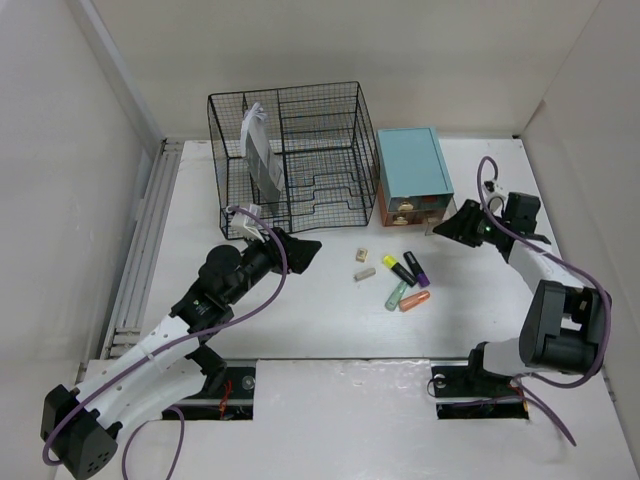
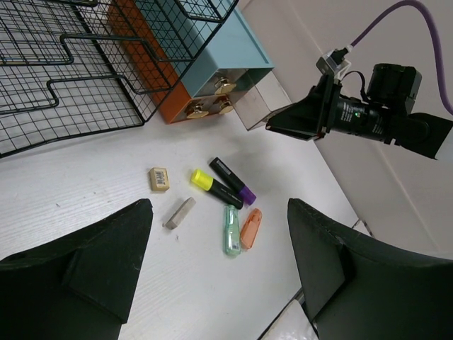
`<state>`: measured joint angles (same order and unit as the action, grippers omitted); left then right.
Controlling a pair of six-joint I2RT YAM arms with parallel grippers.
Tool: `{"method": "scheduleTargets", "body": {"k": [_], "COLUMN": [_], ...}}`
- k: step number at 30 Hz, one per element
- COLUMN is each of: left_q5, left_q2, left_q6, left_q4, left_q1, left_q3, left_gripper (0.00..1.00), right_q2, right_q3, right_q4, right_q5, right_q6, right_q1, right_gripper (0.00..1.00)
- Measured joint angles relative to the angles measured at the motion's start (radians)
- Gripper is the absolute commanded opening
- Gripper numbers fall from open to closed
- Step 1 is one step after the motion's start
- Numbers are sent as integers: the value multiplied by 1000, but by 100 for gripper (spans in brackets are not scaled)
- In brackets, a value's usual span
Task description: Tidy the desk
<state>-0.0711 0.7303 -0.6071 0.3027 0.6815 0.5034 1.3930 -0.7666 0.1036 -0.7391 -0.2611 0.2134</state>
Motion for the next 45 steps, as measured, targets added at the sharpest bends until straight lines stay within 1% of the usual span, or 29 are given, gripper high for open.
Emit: {"method": "scheduleTargets", "body": {"k": [1, 2, 3, 5, 10, 15, 18, 20, 22, 23, 24, 25, 26, 29, 30, 31, 33, 34, 36, 39, 40, 41, 45], "left_q5": [0, 0, 0, 0, 0, 0, 0, -1, -1, -2, -2, 1, 8, 45, 63, 80, 119, 136, 171, 220, 232, 245, 285], "left_q2": [0, 0, 0, 0, -1, -7, -8, -4, 17, 37, 59, 96, 135, 273, 322, 369, 462, 500, 566, 655, 687, 720, 842], "left_q6": [0, 0, 0, 0, 0, 0, 0, 0, 0, 0, 1, 4, 8, 33, 43, 55, 87, 100, 130, 175, 190, 206, 260], "left_q4": [0, 0, 0, 0, 0, 0, 1, 7, 16, 23, 26, 22, 13, -40, -66, -89, -144, -156, -179, -208, -215, -223, -263], "left_q1": [0, 0, 0, 0, 0, 0, 0, 0, 4, 7, 13, 21, 33, 93, 119, 145, 192, 209, 243, 279, 287, 293, 299], "left_q3": [0, 0, 0, 0, 0, 0, 0, -3, -4, -4, -3, 0, 10, 67, 99, 133, 212, 245, 297, 353, 370, 385, 434], "left_gripper": [74, 74, 74, 74, 74, 74, 74, 74, 74, 72, 72, 72, 70, 64, 54, 48, 45, 45, 45, 45, 45, 45, 43], "right_q2": [-5, -10, -14, -16, -12, -20, -63, -99, -124, -126, -122, -113, -98, -38, -16, 4, 37, 47, 50, 47, 47, 46, 53], "right_q3": [-2, -3, -3, -5, -5, -36, -74, -103, -136, -154, -175, -199, -226, -309, -342, -378, -467, -514, -590, -655, -663, -665, -665], "right_q4": [22, 45, 61, 108, 211, 317, 395, 449, 513, 549, 592, 644, 698, 821, 855, 883, 933, 943, 950, 949, 943, 939, 934], "right_q5": [-6, -14, -22, -27, -67, -134, -185, -221, -262, -290, -315, -335, -354, -380, -381, -378, -361, -351, -342, -366, -381, -398, -456], "right_q6": [14, 31, 42, 84, 150, 216, 271, 314, 369, 408, 451, 504, 559, 691, 724, 756, 817, 847, 905, 967, 982, 993, 1030], "right_q1": [5, 13, 17, 21, 25, 29, 29, 29, 23, 17, 5, -11, -32, -108, -134, -159, -197, -211, -222, -200, -185, -167, -114], "right_gripper": [37, 51, 59, 79, 89, 89, 89, 88, 84, 78, 75, 71, 53, 23, 12, 12, 12, 12, 17, 24, 29, 31, 32]}}
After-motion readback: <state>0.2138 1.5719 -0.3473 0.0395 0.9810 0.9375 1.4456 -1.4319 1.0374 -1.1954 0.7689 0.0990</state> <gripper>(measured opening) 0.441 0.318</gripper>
